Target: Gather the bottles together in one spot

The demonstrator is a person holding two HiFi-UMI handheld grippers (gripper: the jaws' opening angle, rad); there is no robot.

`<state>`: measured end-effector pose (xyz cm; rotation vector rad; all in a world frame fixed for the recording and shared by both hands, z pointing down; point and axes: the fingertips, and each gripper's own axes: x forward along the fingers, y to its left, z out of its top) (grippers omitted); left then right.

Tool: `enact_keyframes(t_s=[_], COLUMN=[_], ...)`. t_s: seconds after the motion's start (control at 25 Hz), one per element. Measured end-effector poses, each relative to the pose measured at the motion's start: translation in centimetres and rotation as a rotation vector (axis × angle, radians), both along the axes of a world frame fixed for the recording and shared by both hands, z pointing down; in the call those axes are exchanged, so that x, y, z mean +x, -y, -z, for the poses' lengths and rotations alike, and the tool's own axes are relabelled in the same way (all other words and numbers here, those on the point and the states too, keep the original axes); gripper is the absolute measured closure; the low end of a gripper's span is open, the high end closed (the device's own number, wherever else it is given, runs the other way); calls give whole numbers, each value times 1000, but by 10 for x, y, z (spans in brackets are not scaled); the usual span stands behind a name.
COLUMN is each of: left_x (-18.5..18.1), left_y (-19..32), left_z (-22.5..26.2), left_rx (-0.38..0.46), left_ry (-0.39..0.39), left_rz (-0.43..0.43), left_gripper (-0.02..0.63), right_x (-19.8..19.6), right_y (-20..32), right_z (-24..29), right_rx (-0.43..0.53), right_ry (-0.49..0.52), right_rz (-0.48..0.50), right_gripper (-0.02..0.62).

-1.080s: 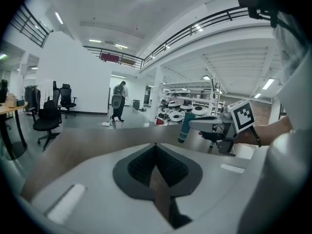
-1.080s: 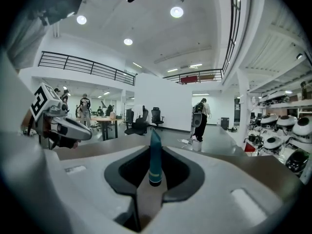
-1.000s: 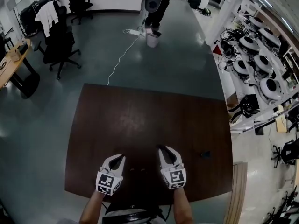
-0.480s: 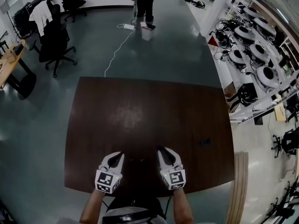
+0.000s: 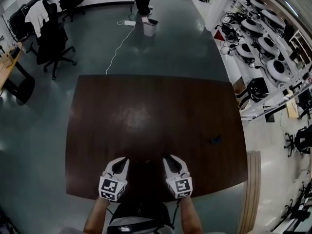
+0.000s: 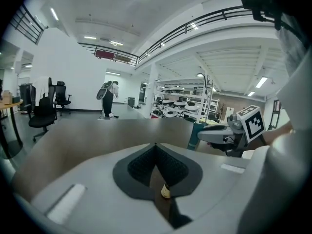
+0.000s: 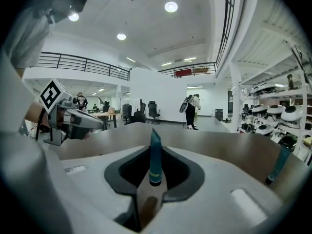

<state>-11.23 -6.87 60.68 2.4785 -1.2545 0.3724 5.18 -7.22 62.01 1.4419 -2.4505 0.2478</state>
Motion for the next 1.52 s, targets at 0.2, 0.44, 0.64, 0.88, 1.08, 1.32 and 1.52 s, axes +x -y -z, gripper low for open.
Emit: enact_keyframes(t_s=[0.2, 0.44, 0.64, 0.88, 1.08, 1.32, 1.52], left_x=[-2, -6, -7, -7, -10, -8, -12], left_y=[-3, -8, -13, -18, -19, -23, -23], left_z=[-10, -19, -26, -31, -32, -30, -32], left_rx=[1, -10, -12, -17, -20, -23, -20], left_ry=[5, 10, 10, 9, 13, 13, 13], left_rz=[-2, -3, -3, -4, -1, -2, 1], left_gripper=[606, 607, 607, 607, 607, 607, 607], right_x=[1, -6, -7, -5, -7, -5, -7], right_y=[-8, -19, -29, -32, -32, -35, -36], right_z=[-17, -30, -40, -47, -46, -45, -47], right_rx=[-15, -38, -49, -55, -46, -49, -49], right_ry=[-7, -8, -14, -15, -12, 6, -3], right_rz=[-4, 0, 3, -1, -3, -15, -16], right_gripper=[520, 520, 520, 520, 520, 517, 517])
